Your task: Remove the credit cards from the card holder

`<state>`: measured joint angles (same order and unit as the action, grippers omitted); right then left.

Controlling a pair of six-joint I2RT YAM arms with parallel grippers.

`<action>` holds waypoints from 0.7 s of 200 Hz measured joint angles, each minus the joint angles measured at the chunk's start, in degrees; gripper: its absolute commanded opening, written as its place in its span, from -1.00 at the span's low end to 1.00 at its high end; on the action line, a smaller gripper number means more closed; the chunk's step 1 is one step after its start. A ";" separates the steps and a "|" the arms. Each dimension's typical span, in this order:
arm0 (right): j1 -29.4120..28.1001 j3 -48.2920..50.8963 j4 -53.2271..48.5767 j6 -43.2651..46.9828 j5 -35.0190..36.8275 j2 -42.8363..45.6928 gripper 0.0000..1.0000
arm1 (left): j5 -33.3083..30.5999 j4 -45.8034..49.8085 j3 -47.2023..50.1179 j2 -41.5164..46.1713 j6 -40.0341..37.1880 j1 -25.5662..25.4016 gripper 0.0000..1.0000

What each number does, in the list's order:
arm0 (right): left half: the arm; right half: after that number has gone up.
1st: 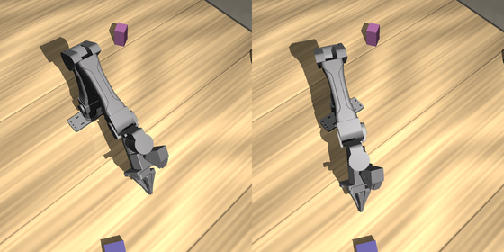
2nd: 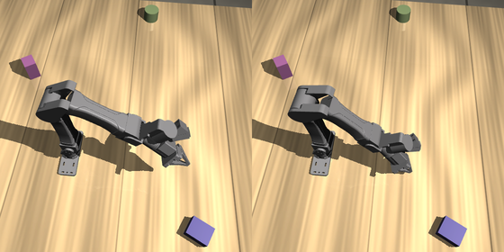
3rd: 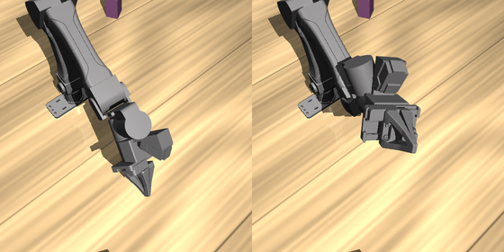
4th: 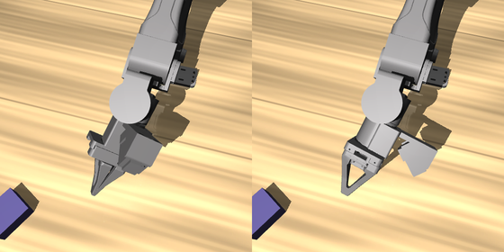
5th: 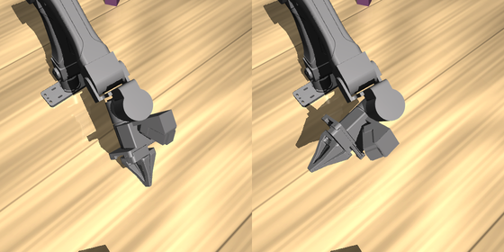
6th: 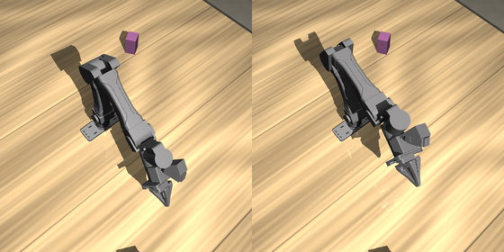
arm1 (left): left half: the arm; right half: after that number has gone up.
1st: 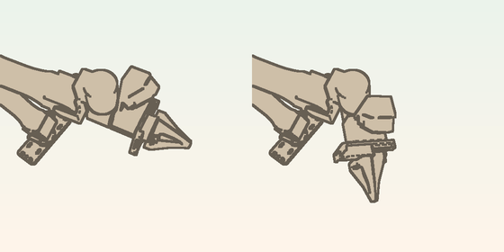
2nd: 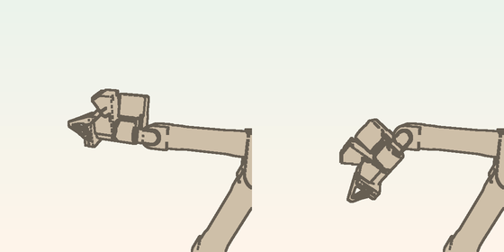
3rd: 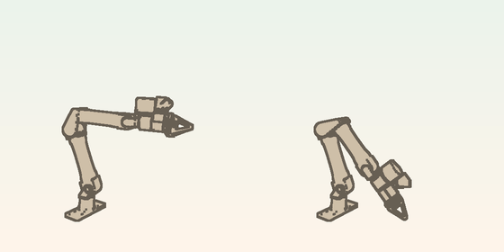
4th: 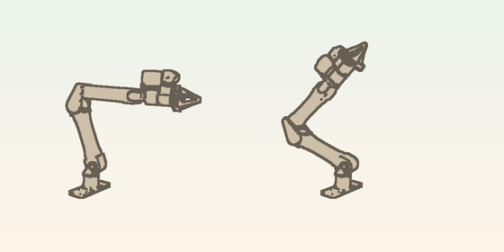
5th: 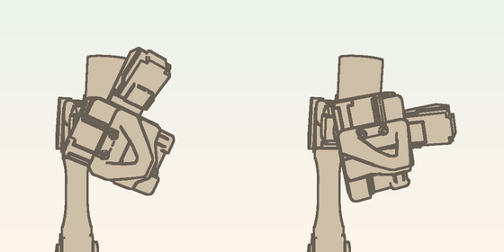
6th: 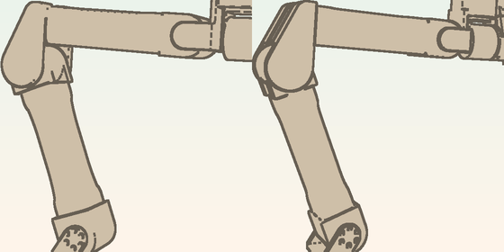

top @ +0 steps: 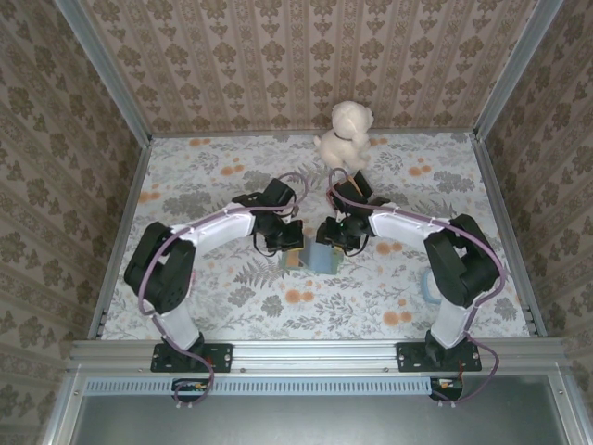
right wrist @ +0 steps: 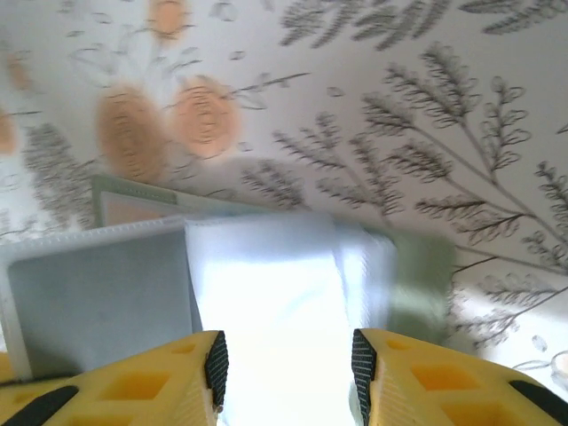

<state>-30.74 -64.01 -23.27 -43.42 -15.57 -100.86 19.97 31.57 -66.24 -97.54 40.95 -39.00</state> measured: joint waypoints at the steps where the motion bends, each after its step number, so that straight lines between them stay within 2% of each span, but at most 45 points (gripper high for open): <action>1: 0.00 0.00 0.02 0.00 -0.15 0.20 -0.07 | -0.28 0.28 0.04 0.31 0.04 0.04 -1.00; 33: 0.00 -0.04 1.18 0.02 -3.30 2.36 -0.03 | -5.79 3.21 1.86 5.60 1.97 0.13 -1.00; 61: 0.00 0.00 3.56 -0.33 -6.75 2.47 -0.01 | -7.96 3.67 3.78 6.03 4.39 -0.02 -1.00; 100: -0.02 1.73 7.65 -2.23 -10.38 2.47 0.03 | -8.63 4.11 3.63 3.37 6.40 -1.18 -0.55; 140: -0.55 3.43 10.54 -4.42 -12.79 2.05 -0.03 | -6.36 2.91 2.75 1.66 6.64 -1.79 -0.40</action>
<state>-31.29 -60.58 -12.73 -47.83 -28.36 -98.80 13.61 34.48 -63.48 -95.88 47.59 -40.80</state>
